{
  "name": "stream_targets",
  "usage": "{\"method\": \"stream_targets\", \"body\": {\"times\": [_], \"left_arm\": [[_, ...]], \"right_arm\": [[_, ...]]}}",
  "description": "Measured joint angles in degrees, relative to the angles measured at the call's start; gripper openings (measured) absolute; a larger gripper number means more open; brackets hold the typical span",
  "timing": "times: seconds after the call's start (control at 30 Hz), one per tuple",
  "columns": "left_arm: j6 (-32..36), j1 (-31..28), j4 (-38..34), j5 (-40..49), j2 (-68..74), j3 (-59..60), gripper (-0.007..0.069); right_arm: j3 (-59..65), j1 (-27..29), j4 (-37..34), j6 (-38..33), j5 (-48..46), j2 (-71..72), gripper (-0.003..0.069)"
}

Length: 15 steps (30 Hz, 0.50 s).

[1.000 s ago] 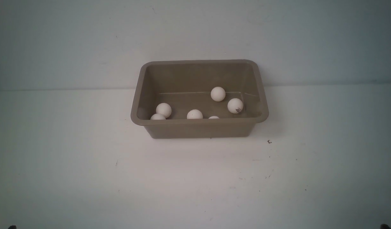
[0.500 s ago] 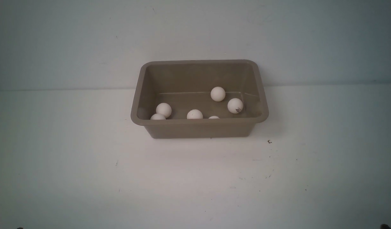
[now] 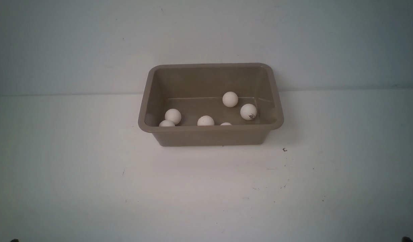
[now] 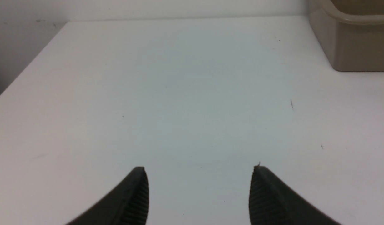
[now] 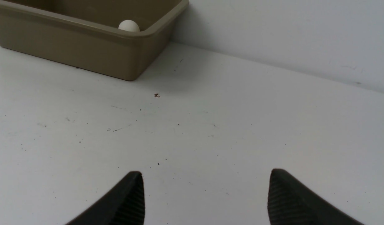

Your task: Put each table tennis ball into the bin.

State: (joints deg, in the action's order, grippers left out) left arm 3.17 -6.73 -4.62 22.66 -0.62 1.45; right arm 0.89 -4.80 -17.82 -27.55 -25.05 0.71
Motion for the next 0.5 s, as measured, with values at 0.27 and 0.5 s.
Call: {"method": "stream_targets", "body": {"times": [0.27, 0.5], "left_arm": [[2.47, 0.00, 1.34, 0.00, 0.00, 0.00, 0.0394], [3.39, 0.00, 1.34, 0.00, 0.00, 0.00, 0.0394]], "right_arm": [[0.00, 0.00, 0.00, 0.00, 0.00, 0.00, 0.0482], [0.00, 0.00, 0.00, 0.00, 0.00, 0.00, 0.0482]]}}
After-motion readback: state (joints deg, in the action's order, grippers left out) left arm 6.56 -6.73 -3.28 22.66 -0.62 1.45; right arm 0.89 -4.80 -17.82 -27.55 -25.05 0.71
